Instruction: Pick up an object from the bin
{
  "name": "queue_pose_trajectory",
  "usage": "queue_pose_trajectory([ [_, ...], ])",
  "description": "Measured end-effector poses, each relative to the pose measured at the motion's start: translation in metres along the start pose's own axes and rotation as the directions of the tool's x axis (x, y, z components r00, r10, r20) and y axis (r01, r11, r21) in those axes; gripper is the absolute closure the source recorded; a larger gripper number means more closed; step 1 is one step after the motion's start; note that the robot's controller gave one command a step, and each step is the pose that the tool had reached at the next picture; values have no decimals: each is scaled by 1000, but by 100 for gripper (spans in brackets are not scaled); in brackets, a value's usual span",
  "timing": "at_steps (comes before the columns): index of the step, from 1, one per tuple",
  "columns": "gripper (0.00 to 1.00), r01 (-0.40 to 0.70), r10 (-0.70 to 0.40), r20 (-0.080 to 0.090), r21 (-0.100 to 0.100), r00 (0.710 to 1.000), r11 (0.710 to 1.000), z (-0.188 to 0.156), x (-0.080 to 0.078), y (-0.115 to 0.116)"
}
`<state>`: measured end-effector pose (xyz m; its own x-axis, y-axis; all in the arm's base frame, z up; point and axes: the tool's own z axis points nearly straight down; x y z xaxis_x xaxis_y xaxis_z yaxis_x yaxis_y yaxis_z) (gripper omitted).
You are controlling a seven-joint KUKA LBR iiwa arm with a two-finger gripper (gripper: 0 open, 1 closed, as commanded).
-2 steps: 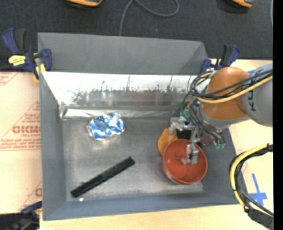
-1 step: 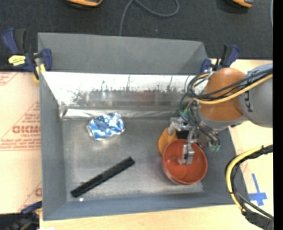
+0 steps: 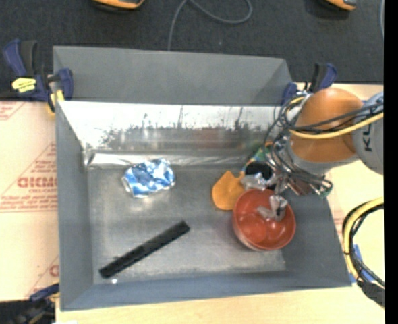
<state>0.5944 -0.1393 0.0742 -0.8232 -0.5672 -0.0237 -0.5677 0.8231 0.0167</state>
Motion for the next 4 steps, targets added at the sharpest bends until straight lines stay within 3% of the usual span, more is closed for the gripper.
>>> queue_pose_trajectory([
  [3,100,42,-42,8,-5,999,999,-12,-2,2],
  [4,100,-155,155,3,-7,988,988,-15,-6,15],
])
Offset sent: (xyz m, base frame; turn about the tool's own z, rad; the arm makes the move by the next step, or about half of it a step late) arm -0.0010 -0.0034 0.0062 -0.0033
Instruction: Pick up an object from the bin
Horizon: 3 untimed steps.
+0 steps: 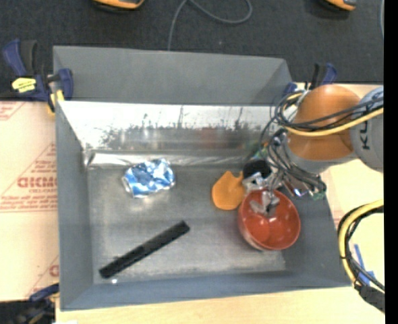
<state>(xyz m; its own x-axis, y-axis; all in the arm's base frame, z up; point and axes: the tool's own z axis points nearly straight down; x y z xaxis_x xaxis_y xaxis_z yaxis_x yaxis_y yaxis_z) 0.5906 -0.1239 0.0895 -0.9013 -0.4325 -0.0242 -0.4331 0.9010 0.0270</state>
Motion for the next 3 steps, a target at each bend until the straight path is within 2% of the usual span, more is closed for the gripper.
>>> queue_pose_trajectory([
  [1,100,138,-138,1,0,990,990,-10,-8,-3],
  [2,100,100,-100,2,-2,995,995,-16,-6,3],
  [3,100,225,-225,5,0,974,974,-20,-7,-4],
])
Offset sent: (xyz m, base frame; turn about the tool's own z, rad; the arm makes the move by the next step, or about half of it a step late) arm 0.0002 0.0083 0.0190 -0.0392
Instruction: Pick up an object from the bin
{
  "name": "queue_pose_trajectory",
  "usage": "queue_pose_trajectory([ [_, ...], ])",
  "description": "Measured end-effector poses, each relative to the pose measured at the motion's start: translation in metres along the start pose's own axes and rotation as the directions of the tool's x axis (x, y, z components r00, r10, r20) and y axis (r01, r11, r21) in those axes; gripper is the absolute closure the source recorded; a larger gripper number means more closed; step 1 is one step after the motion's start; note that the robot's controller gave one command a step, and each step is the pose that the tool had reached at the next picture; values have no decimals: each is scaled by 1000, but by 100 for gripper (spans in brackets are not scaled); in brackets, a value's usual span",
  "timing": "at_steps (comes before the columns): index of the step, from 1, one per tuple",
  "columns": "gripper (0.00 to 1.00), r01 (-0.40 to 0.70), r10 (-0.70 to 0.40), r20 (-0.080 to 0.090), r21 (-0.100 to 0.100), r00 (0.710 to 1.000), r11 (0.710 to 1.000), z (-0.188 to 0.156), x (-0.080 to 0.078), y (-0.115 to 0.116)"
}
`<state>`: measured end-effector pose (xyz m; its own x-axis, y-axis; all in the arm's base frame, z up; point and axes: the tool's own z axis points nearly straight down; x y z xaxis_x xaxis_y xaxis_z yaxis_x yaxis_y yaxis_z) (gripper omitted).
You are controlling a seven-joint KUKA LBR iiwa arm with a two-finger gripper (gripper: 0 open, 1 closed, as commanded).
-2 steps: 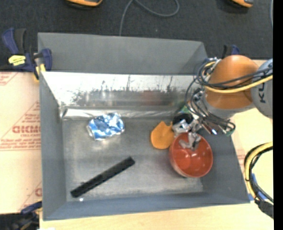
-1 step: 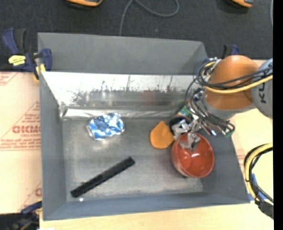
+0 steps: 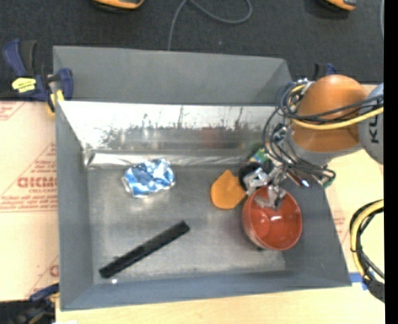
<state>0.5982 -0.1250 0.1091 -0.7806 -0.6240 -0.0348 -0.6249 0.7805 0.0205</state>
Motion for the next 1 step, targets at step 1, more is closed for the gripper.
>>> queue_pose_trajectory([
  [1,100,-32,32,-3,-4,999,999,4,-3,7],
])
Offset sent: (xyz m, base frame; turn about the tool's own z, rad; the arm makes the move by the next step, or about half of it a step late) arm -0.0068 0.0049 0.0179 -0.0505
